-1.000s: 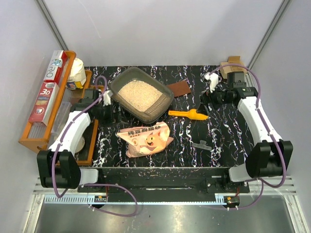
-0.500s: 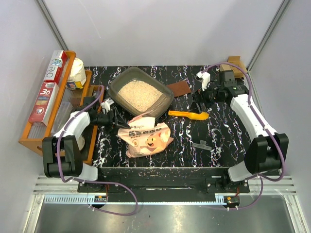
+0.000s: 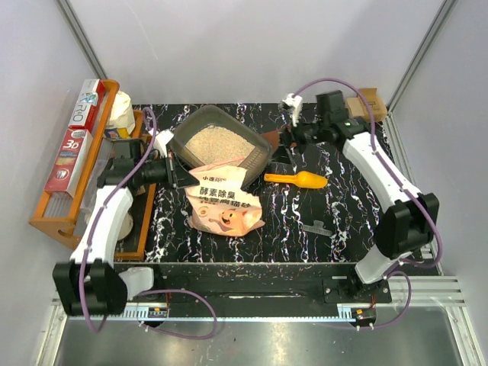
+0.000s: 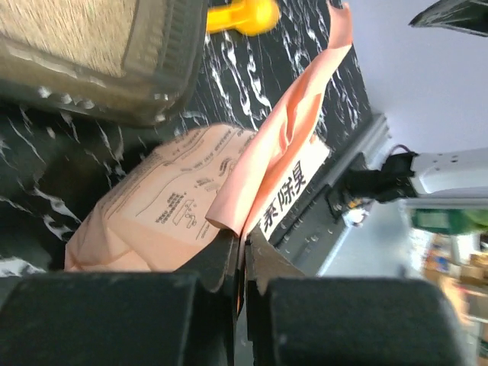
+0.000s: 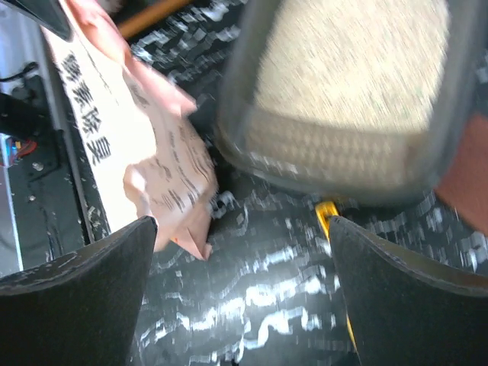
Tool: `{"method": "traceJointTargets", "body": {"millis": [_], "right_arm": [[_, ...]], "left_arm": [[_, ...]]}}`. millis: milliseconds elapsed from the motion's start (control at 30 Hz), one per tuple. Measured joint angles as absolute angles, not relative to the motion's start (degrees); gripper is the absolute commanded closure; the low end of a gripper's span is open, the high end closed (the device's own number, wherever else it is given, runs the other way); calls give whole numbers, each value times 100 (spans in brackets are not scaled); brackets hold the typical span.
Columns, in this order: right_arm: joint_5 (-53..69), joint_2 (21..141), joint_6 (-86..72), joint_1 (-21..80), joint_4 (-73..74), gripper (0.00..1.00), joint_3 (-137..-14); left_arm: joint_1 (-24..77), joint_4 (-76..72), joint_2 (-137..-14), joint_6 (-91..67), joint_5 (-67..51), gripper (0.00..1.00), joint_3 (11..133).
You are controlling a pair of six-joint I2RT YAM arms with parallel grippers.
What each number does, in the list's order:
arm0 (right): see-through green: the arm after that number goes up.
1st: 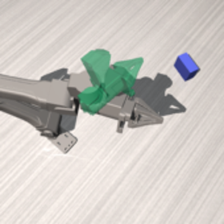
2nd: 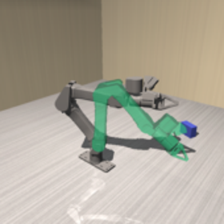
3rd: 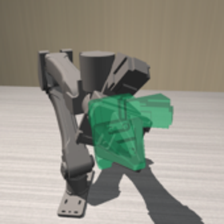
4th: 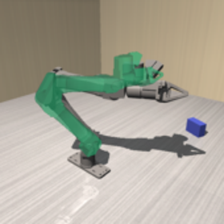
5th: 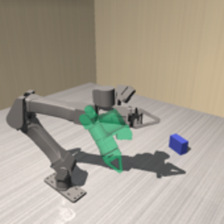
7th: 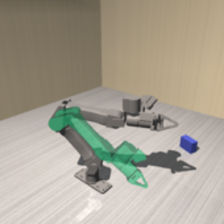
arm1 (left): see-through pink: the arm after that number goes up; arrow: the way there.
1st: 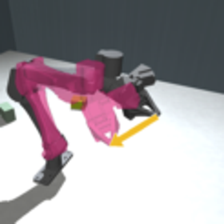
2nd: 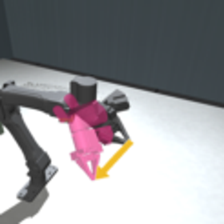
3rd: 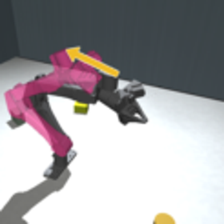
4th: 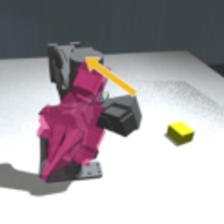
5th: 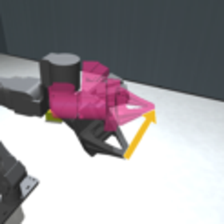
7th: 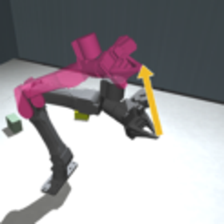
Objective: Fill the litter box with clean litter
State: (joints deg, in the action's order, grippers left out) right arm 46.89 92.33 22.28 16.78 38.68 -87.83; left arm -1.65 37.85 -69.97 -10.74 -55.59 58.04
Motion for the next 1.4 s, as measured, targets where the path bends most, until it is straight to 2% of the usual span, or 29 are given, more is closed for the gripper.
{"method": "traceJointTargets", "body": {"millis": [133, 233, 300, 400, 433, 500, 533, 667, 967, 1067, 1100, 1200, 1233, 1300, 1333, 1400], "right_arm": [[5041, 9824, 2287, 2438, 3603, 0, -9459], [5210, 10346, 2401, 3063, 3489, 0, -9815], [5262, 10696, 2447, 3415, 3446, 8, -9998], [5325, 11183, 2508, 3800, 3411, 42, -10197], [5325, 11281, 2539, 3859, 3402, 66, -10210], [5328, 11393, 2609, 3896, 3444, 91, -10213], [5330, 11404, 2646, 3896, 3507, 100, -10219], [5231, 11378, 3070, 3911, 3754, 100, -10394], [4711, 11021, 4217, 4228, 4477, 100, -11080], [4569, 10978, 4523, 4381, 4652, 100, -11179], [4545, 10978, 4574, 4410, 4670, 100, -11207], [4462, 10978, 4622, 4425, 4681, 100, -11218], [4434, 10978, 4624, 4421, 4678, 100, -11218], [4392, 10967, 4635, 4394, 4720, 98, -11216], [4344, 10958, 4683, 4368, 4735, 78, -11212], [4222, 10888, 4615, 4322, 4674, 51, -11093]], "left_arm": [[-161, 3210, -6110, -987, -5428, 94, 5402], [-154, 2915, -5902, -996, -5376, 95, 5155], [-139, 2753, -5898, -1041, -5312, 96, 5017], [-71, 2582, -5822, -1122, -5203, 95, 4871], [-25, 2543, -5763, -1144, -5186, 85, 4834], [58, 2523, -5640, -1133, -5155, 62, 4792], [86, 2519, -5583, -1092, -5131, 47, 4790], [196, 2633, -5478, -532, -5026, 28, 4893], [746, 3336, -6114, 1739, -4744, 26, 6272], [823, 3522, -6462, 2327, -4757, 30, 6678], [840, 3645, -6580, 2536, -4775, 38, 6810], [908, 3997, -6873, 2974, -4831, 53, 7059], [961, 4163, -6991, 3159, -4862, 67, 7140], [1039, 4407, -7129, 3350, -4932, 80, 7227], [1079, 4523, -7183, 3470, -4967, 94, 7266], [1164, 4698, -7229, 3592, -4974, 99, 7317]]}}
